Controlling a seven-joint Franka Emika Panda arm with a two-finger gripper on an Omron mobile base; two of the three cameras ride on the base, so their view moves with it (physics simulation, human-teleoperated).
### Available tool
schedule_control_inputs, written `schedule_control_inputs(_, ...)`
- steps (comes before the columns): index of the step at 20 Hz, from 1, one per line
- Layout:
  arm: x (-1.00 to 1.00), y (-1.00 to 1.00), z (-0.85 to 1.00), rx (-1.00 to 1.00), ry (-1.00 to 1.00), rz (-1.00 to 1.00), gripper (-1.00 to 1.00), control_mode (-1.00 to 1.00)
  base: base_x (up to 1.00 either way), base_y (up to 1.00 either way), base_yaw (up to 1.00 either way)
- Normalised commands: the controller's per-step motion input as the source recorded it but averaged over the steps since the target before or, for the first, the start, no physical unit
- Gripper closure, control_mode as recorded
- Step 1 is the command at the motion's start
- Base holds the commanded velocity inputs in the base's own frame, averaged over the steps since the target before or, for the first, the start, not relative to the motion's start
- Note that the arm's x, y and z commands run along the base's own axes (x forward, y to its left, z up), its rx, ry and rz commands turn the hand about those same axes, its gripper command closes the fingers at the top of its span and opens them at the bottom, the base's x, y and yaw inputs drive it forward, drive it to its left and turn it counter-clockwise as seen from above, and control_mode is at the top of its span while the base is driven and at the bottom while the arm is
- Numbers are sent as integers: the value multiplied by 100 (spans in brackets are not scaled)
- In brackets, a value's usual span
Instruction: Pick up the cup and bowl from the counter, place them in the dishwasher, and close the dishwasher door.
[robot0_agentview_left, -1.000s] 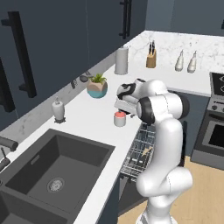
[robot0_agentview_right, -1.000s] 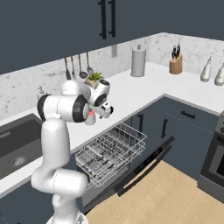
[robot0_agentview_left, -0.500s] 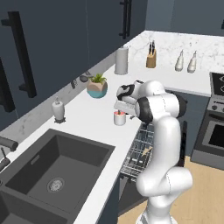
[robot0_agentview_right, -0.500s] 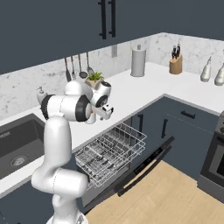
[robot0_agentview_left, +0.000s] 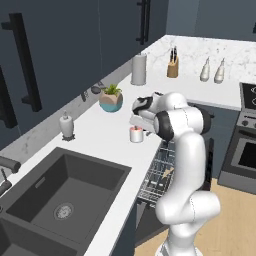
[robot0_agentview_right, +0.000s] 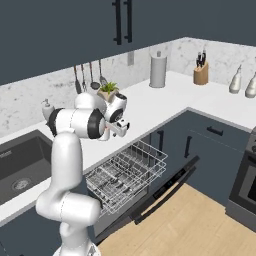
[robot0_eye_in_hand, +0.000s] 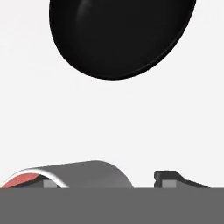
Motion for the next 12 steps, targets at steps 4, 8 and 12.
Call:
schedule_control_inputs(4, -17, -11, -14, 0, 0, -5, 100, -100, 0, 0, 0)
schedule_control_inputs(8, -49, -54, -8, 3, 0, -10, 100, -100, 0, 0, 0)
schedule_control_inputs(12, -72, -94, -3, 9, 0, -12, 100, -100, 0, 0, 0)
